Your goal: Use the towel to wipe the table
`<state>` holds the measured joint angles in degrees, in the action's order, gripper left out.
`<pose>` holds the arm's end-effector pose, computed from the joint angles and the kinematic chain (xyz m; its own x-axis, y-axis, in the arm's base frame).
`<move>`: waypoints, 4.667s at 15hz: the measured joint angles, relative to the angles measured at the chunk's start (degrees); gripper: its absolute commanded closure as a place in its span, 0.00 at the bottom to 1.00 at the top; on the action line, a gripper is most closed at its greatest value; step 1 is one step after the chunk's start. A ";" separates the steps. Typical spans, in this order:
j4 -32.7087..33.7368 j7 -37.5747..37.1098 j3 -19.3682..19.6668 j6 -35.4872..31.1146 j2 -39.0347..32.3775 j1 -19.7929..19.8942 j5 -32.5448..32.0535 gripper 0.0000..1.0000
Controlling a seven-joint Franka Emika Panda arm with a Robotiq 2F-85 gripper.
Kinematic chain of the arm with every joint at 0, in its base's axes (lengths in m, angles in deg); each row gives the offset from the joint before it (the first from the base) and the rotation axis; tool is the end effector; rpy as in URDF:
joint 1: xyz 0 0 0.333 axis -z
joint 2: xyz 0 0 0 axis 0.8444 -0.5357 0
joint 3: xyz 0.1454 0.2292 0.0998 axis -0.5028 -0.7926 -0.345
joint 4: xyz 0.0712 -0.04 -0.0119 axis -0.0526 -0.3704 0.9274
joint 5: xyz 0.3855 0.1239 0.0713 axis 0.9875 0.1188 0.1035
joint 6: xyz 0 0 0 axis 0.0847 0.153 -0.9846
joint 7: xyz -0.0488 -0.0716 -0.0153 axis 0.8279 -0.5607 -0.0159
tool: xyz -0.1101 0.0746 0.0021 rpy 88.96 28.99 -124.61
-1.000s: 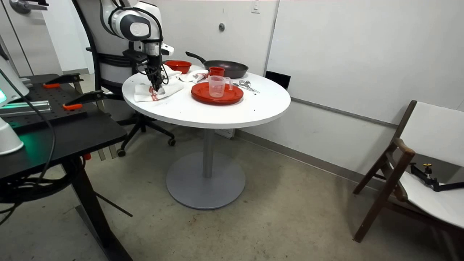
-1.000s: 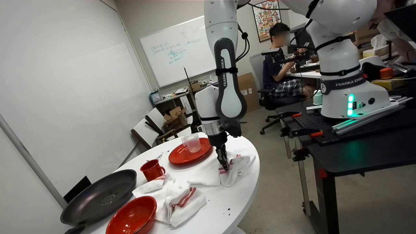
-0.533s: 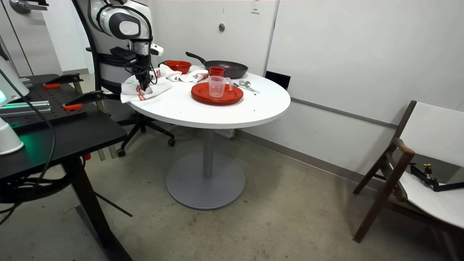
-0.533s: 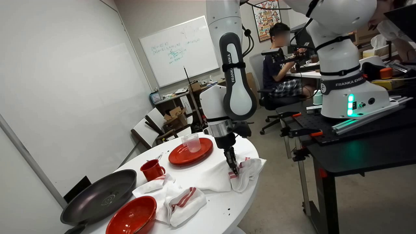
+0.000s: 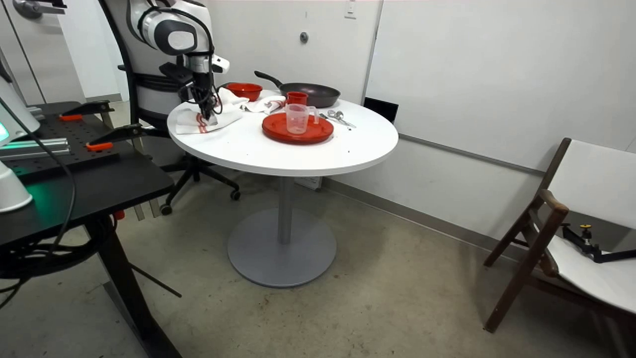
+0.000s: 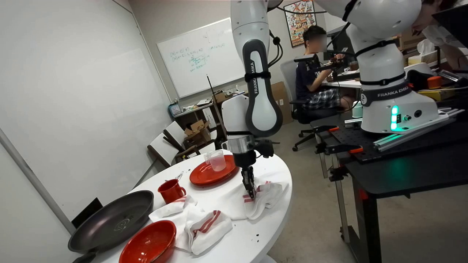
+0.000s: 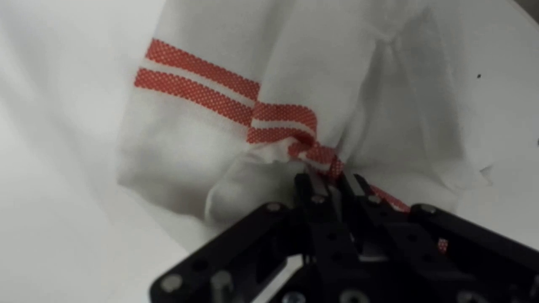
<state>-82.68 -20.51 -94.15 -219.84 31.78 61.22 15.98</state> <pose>0.4796 0.0977 0.0090 0.9935 0.0214 0.1120 0.0381 -0.9880 -0.1495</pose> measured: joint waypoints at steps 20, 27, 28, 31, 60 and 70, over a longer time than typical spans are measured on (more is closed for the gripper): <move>7.08 3.94 6.95 -2.51 -4.20 1.46 -1.34 0.97; 3.36 3.72 1.02 -2.57 -3.18 2.29 -1.13 0.97; 2.90 3.64 -0.10 -2.58 -3.17 2.51 -1.08 0.97; 2.00 3.52 -2.28 -2.58 -3.19 2.90 -1.06 0.97; 7.24 7.13 13.08 5.42 -2.27 -4.04 -7.18 0.97; -0.34 4.47 12.39 5.38 1.28 -6.75 -6.30 0.97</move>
<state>-83.02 -16.04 -81.76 -214.46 33.06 54.47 9.68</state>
